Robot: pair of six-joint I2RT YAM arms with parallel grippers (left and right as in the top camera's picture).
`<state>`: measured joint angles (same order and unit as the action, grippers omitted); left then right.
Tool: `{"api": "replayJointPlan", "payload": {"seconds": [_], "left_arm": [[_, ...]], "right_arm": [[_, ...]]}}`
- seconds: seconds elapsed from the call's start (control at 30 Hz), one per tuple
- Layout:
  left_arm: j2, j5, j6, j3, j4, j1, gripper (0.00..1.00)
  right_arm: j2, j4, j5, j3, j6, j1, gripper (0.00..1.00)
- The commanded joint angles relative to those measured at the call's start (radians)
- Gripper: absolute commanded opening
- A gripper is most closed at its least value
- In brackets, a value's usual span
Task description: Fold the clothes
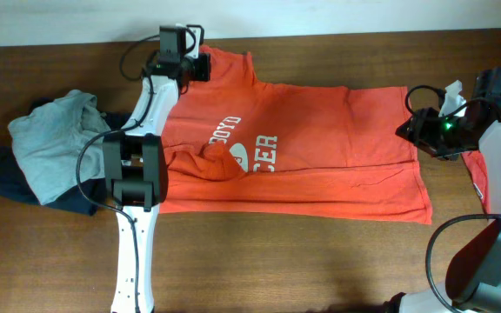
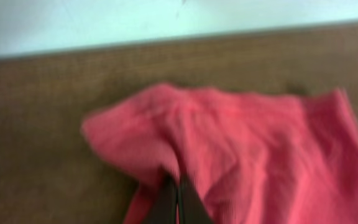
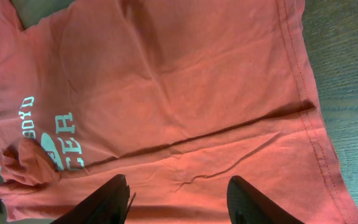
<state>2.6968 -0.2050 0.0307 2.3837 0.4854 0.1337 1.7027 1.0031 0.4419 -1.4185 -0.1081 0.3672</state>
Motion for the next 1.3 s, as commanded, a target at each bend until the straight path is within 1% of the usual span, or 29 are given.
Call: {"api": "replayJointPlan", "payload": {"seconds": [0.0,0.03,0.1,0.2,0.33,0.57,0.77,0.8,0.87,0.93,1.27], "left_arm": [[-0.055,0.002,-0.079,0.135,0.128,0.000,0.00],[-0.065,0.005,-0.089,0.196,0.221,0.000,0.00],[-0.074,0.008,-0.089,0.254,0.325,0.000,0.00],[-0.085,0.019,-0.093,0.294,0.448,0.000,0.00],[-0.098,0.019,-0.093,0.296,0.610,0.003,0.00],[-0.121,0.019,-0.092,0.296,0.848,0.004,0.00],[-0.174,0.019,-0.093,0.299,1.013,0.004,0.00],[-0.192,0.029,-0.092,0.299,1.090,0.004,0.00],[-0.195,0.047,-0.092,0.299,1.173,0.004,0.00],[-0.195,0.047,-0.092,0.296,1.203,0.004,0.00],[-0.195,0.038,-0.088,0.243,1.203,0.050,0.00]], "right_arm": [[-0.011,0.003,-0.013,-0.006,0.008,-0.002,0.56],[-0.011,0.003,-0.014,-0.006,0.008,-0.002,0.56],[-0.011,0.002,-0.013,-0.006,0.008,-0.001,0.56],[-0.011,0.000,-0.013,-0.006,0.008,-0.001,0.56],[-0.011,0.001,-0.013,-0.006,0.008,-0.001,0.56],[-0.011,0.002,-0.013,-0.006,0.008,-0.001,0.56],[-0.011,0.003,-0.013,-0.006,0.008,-0.001,0.56],[-0.011,0.003,-0.013,-0.006,0.008,-0.001,0.56],[-0.011,0.003,-0.013,-0.006,0.008,-0.001,0.56],[-0.011,0.003,-0.013,-0.006,0.008,-0.001,0.56],[-0.011,0.003,-0.013,-0.006,0.008,0.000,0.57]]}}
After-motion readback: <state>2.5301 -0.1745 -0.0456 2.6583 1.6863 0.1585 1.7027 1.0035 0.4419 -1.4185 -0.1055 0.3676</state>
